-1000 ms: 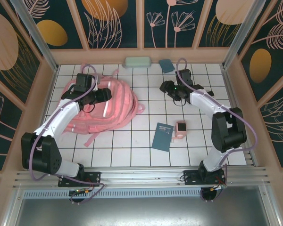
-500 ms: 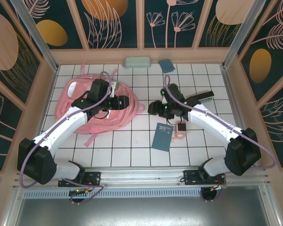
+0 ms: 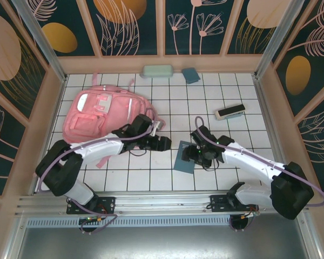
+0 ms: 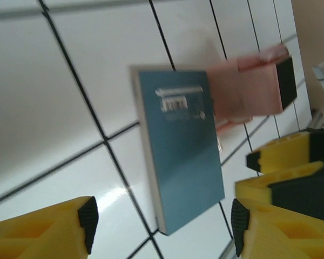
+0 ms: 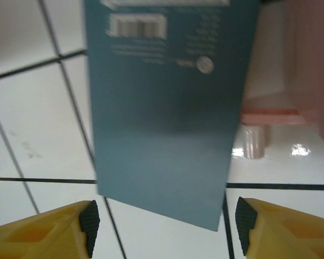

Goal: Pack books, pencil case, and school supplies into a backpack

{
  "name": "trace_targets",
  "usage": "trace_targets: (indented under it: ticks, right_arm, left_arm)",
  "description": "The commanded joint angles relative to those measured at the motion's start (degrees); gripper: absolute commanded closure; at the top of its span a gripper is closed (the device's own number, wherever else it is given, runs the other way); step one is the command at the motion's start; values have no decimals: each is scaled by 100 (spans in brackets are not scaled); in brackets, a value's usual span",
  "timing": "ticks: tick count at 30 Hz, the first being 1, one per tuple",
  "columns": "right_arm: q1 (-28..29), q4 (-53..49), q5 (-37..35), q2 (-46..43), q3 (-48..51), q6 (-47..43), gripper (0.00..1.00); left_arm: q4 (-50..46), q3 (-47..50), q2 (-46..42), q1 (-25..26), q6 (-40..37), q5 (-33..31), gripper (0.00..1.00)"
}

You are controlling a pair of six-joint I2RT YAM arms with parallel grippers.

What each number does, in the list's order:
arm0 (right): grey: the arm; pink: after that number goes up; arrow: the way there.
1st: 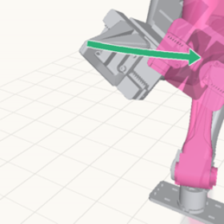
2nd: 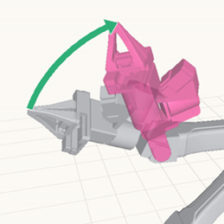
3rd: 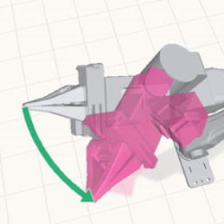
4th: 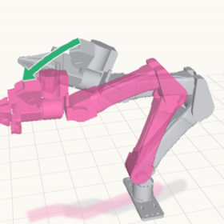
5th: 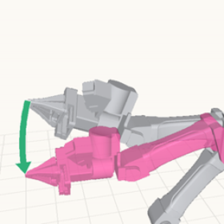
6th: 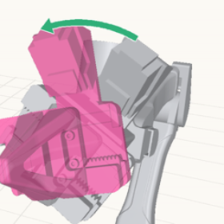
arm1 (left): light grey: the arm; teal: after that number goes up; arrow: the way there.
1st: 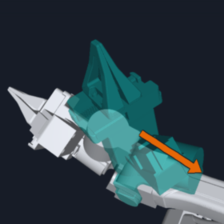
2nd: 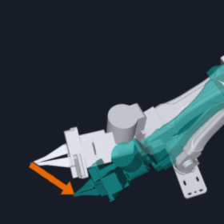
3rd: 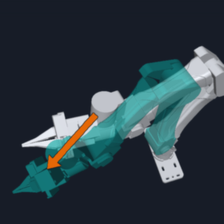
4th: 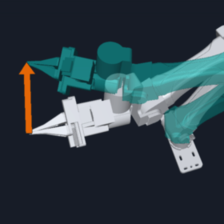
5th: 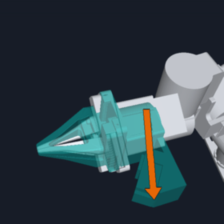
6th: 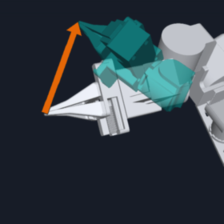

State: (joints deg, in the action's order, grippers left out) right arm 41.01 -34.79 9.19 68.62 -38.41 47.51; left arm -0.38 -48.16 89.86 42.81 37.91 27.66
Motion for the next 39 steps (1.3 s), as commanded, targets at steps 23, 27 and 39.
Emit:
trace_targets:
  ticks: [23,27,39]
  right_arm:
    - [-402,2874,711,124,1450,469,32]
    - [-684,3328,985,-194,1801,640,33]
    - [-1185,4068,1657,-436,2181,1077,36]
  left_arm:
    - [2293,-5,1983,228,1928,1299,31]
    - [3098,122,2000,223,2506,1589,32]
    - [4044,317,1786,228,3238,1665,39]
